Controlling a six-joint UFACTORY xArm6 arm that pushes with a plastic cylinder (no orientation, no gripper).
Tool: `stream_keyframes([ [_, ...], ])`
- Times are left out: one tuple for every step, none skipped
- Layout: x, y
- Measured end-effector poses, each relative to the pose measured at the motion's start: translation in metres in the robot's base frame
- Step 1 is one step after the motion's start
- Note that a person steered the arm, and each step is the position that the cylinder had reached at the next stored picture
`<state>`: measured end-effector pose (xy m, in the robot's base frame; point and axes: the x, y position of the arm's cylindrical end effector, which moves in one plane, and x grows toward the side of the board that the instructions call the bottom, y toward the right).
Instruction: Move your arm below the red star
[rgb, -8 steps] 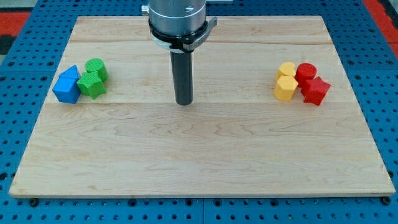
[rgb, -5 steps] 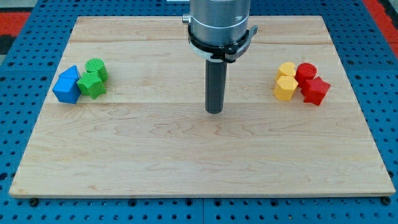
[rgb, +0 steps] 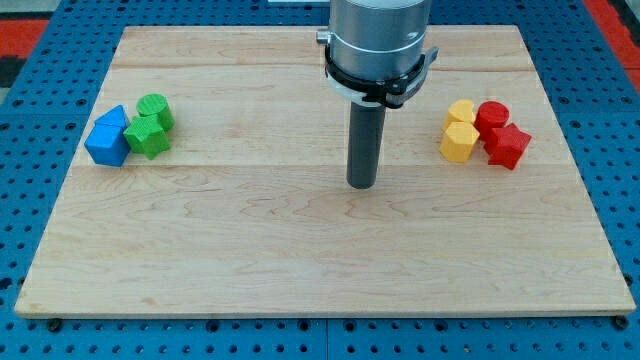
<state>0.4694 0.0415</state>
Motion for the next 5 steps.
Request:
stream_keyframes([
  [0.0, 0.0],
  [0.001, 0.0],
  [0.003, 0.005],
  [0.001, 0.04],
  [-0.009, 0.059],
])
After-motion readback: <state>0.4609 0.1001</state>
